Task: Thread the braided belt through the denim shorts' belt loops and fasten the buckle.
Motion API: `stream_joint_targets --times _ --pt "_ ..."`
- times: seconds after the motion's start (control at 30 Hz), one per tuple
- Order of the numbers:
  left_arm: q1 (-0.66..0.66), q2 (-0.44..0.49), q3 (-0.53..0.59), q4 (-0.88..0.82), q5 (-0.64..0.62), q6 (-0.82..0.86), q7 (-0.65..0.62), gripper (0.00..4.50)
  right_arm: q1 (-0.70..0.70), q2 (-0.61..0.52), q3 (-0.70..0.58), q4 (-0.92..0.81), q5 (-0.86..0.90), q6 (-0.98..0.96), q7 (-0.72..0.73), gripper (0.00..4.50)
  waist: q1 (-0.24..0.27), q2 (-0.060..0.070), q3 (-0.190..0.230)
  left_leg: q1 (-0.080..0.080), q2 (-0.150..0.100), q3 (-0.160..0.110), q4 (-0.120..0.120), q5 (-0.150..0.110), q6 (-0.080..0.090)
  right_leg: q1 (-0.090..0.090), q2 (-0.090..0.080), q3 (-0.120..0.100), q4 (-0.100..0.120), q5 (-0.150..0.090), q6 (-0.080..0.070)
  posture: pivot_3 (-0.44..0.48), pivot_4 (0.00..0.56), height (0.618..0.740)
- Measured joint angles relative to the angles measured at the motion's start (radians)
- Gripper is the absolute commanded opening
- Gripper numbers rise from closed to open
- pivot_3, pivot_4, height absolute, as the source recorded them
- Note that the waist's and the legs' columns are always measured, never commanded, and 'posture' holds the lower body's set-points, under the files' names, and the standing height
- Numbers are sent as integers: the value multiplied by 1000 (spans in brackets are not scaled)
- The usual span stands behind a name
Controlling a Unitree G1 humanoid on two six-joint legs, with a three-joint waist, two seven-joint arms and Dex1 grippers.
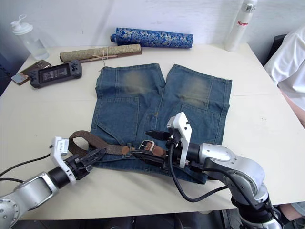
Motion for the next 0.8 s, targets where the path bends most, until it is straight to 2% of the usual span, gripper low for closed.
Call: stream_joint_targets --times 0.3,0.43,0.57,0.7,0.8 --pt "-114 -35 -62 30 91 44 -106 0 13 -9 0 -1 -7 0 -22 4423 -3 0 0 0 0 0 0 0 0 0 0 0 1 1 2 0 150 645" --pt "-131 -23 -61 109 141 75 -210 0 12 -90 59 -9 -146 -50 12 4423 -2 0 0 0 0 0 0 0 0 0 0 0 0 1 2 0 150 645" --pt "-171 -12 -61 155 195 106 -300 0 19 -141 164 -5 -369 -214 74 4423 -2 0 0 1 0 0 0 0 0 0 0 0 0 1 3 0 150 645" --pt "-232 -8 -80 185 256 139 -389 0 72 -168 283 51 -654 -532 140 4423 0 0 0 1 0 0 0 0 0 1 0 0 -2 4 7 0 150 645" --pt "-284 -25 -105 211 280 165 -438 0 81 -164 308 128 -794 -749 171 4423 -1 0 0 1 0 0 0 1 -1 1 0 0 -2 4 8 0 150 645"
